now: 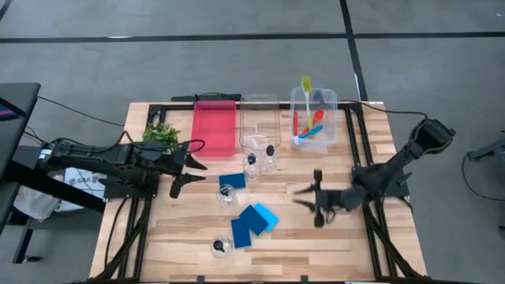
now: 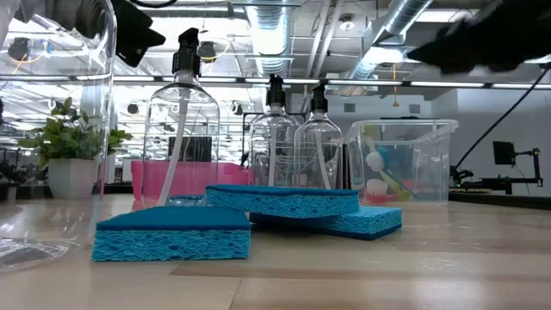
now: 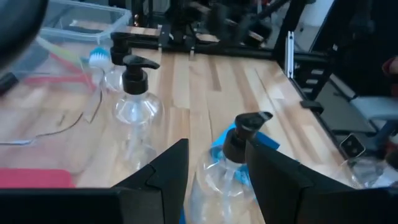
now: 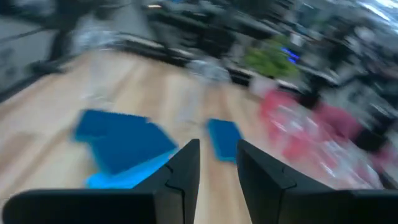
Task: Pick & Place Kitchen Sink Supplies
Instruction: Put the soap dispenser into the left transparent bin
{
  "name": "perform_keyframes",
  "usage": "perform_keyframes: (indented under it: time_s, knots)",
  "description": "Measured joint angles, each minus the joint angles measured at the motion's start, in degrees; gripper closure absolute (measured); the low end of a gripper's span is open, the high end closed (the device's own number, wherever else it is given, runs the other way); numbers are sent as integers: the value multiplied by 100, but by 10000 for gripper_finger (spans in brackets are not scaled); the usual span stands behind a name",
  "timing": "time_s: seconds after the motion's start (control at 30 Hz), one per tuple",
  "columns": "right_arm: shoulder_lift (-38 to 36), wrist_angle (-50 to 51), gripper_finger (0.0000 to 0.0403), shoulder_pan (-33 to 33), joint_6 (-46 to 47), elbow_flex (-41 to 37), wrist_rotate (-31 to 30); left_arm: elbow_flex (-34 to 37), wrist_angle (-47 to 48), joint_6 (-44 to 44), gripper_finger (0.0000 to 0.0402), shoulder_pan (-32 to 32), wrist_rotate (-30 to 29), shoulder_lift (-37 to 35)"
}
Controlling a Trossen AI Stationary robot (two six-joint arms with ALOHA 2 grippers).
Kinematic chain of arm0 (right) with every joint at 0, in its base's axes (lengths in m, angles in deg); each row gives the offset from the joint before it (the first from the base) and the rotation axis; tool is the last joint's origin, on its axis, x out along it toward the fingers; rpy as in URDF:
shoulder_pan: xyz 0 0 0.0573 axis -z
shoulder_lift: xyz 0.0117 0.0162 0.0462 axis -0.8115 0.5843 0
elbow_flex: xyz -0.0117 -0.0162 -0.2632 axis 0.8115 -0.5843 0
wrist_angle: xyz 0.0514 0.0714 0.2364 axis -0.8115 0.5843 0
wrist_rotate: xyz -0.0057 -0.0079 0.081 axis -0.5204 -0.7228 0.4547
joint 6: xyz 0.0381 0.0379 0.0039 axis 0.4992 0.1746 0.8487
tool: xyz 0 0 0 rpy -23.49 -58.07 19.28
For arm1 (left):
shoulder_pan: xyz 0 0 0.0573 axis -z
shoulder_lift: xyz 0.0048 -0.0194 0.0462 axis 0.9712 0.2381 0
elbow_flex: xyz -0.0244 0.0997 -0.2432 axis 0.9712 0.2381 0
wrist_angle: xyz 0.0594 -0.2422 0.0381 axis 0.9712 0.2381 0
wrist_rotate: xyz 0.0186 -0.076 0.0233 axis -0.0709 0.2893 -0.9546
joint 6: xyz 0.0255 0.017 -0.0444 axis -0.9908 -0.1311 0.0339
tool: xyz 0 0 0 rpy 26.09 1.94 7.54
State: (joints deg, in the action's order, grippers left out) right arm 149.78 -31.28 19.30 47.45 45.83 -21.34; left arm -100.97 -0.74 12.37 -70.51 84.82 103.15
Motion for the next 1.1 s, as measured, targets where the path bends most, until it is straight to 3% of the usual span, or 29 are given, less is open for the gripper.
perform_keyframes:
  time_s: [0.13, 0.37, 0.7, 0.9, 1.1]
  knots:
    - [-2, -652, 305, 758, 578, -267, -1, 163, -738, -410, 241, -3, -109, 233]
    - [-4, -411, 305, 1582, 1168, -269, 166, 208, -982, -795, 241, -3, -112, 509]
    - [-4, 74, 305, 1579, 1562, -264, 933, 208, -990, -724, 241, 1, -112, 474]
    - [0, 1667, 305, 1656, 2025, 231, 1796, 208, -984, -608, 241, 81, -223, 513]
    - [0, 1530, 305, 1766, 1553, 380, 894, 208, -982, -761, 241, 95, -636, 572]
